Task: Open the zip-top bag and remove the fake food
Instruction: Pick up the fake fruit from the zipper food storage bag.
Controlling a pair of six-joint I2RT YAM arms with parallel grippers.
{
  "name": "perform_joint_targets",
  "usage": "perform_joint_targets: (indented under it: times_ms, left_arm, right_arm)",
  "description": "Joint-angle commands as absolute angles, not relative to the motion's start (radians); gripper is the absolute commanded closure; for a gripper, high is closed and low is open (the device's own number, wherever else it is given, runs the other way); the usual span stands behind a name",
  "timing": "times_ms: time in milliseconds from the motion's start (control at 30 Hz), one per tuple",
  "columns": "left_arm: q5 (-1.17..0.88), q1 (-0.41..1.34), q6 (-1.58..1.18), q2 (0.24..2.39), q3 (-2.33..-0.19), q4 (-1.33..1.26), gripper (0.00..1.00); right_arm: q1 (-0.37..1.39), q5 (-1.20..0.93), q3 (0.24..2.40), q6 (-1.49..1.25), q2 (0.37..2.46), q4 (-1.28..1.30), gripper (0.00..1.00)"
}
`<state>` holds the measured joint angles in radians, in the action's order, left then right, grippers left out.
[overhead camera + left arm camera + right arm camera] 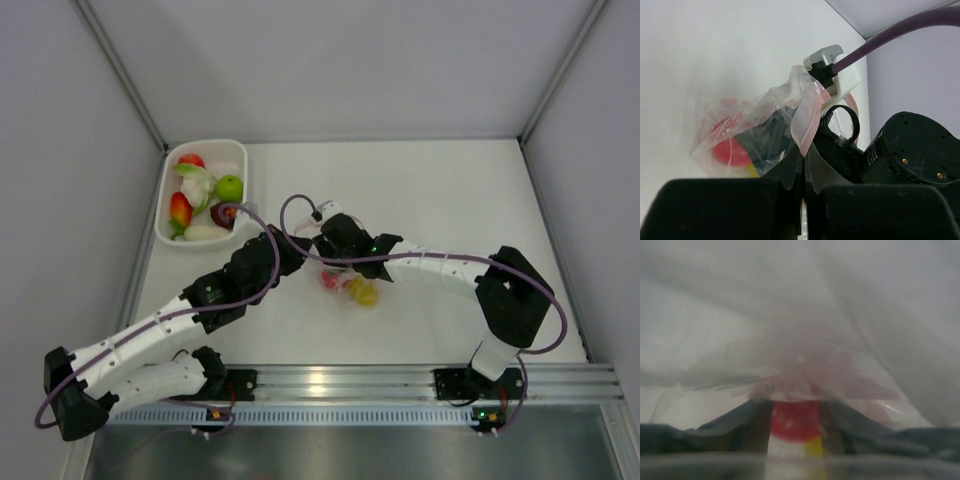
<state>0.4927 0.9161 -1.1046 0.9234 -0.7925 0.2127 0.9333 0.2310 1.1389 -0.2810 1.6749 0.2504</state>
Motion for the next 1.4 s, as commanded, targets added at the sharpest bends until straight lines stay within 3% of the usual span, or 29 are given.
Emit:
perform_joint_targets:
  times_ms: [0, 200, 433, 600, 833, 1033, 1133, 1367]
  left_arm:
    - [0.535, 0.917, -1.095, 0.908, -0.788, 0.205, 1.0]
    - [0.565, 0.917, -1.088, 0.894, -0.758, 0.235, 1.0]
    - [0.575, 0.917, -1.051, 0.92, -0.767, 0.235, 1.0]
    - [0.575, 0.919, -1.039, 0.969, -0.776, 0.232, 1.0]
    - [0.604, 0.943, -1.057, 1.0, -0.79, 0.23, 1.0]
    - [0.689, 0.991, -1.06, 1.003, -0.798, 0.23, 1.0]
    - [0.712, 0.994, -1.057, 1.002, -0.802, 0.232, 1.0]
    - [0.736, 0.996, -1.003, 0.994, -0.873, 0.232, 1.0]
  right_arm:
    - [0.919, 0.207, 1.167, -0.27, 1.692, 0.262, 0.57]
    - [0.919, 0.213, 1.157, -0.281, 1.709, 0.34, 0.41]
    - [0.922, 0.296, 1.126, -0.317, 1.68, 0.402, 0.15]
    - [0.931, 0.324, 1.097, -0.345, 1.595, 0.405, 0.15]
    - [0.937, 0.465, 1.081, -0.434, 1.508, 0.498, 0.28]
    - [0.954, 0.54, 1.089, -0.471, 1.502, 0.628, 0.32]
    - [0.963, 0.54, 1.103, -0.465, 1.493, 0.686, 0.41]
    - [0.968, 0.499, 1.114, -0.445, 1.477, 0.77, 0.38]
